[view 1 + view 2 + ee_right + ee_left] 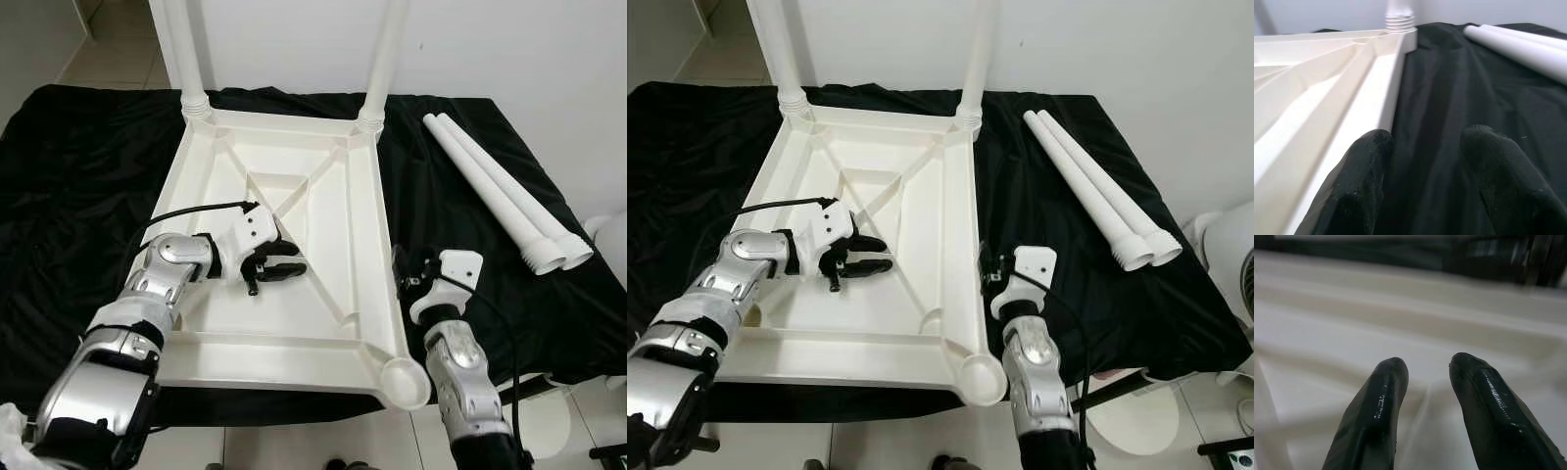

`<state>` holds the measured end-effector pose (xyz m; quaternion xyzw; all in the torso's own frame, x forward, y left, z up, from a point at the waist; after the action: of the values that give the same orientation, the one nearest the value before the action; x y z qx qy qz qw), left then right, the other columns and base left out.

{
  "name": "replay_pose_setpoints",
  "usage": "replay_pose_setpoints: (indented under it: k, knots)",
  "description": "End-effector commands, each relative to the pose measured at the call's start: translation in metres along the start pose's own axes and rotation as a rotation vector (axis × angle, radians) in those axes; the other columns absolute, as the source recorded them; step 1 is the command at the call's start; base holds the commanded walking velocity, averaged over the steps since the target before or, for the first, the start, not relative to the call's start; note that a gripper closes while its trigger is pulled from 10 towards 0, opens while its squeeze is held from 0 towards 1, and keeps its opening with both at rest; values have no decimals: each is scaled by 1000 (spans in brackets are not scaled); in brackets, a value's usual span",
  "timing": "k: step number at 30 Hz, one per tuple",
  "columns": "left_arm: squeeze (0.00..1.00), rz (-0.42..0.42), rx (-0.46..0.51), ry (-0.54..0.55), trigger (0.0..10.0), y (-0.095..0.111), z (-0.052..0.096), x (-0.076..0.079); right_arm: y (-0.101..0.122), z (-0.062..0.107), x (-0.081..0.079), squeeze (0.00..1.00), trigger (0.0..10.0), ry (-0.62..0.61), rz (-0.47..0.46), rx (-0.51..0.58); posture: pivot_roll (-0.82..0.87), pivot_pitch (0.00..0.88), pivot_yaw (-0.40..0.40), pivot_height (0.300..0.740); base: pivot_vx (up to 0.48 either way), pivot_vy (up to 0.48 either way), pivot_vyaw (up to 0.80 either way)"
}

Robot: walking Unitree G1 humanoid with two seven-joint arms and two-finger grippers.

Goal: Building children table

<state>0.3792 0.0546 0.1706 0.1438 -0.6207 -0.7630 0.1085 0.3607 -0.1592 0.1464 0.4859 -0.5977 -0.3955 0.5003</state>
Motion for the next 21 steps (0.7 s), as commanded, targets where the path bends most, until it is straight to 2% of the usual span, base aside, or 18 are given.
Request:
replay_pose_setpoints:
  k: [1, 4, 6, 15, 16, 17, 21]
  knots:
    - [0, -10, 74, 45, 10000, 17, -3, -3, -14, -1, 8, 0, 10000, -30, 24, -60, -4, 85, -54, 740, 0, 0, 0]
    - [0, 23, 139, 142, 10000, 25, -4, -12, -17, -10, 24, 0, 10000, -99, 83, -86, 1, 79, -59, 740, 0, 0, 0]
    - [0, 57, 206, 194, 10000, 35, -2, -16, -13, -18, 36, 0, 10000, -139, 90, -82, 7, 75, -65, 740, 0, 0, 0]
    - [0, 64, 236, 278, 10000, 44, 4, -18, -4, -31, 46, 0, 10000, -149, 88, -43, 20, 63, -78, 740, 0, 0, 0]
    - [0, 79, 250, 298, 10000, 46, 6, -19, -4, -32, 50, 965, 10000, -156, 84, -40, 22, 62, -79, 740, 0, 0, 0]
    - [1000, 104, 259, 326, 10000, 44, 7, -21, -4, -32, 55, 1000, 10000, -160, 77, -33, 23, 59, -79, 740, 0, 0, 0]
    - [1000, 158, 284, 396, 10000, 42, 10, -28, -6, -32, 66, 1000, 10000, -184, 62, -37, 22, 55, -79, 740, 0, 0, 0]
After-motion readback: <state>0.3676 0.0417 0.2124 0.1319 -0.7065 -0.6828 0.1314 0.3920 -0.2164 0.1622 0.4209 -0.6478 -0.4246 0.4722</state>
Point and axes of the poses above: a point about 5 cm out from each wrist's last joint towards the gripper, its own z axis pointing back from the gripper into the wrist, its own y axis along the axis of the wrist's last joint, x = y × z, the point moved 6 cm from there along -z, pointing out of the wrist towards the gripper, and after that the axes turned 15 degrees about z, right-handed, at the moved point
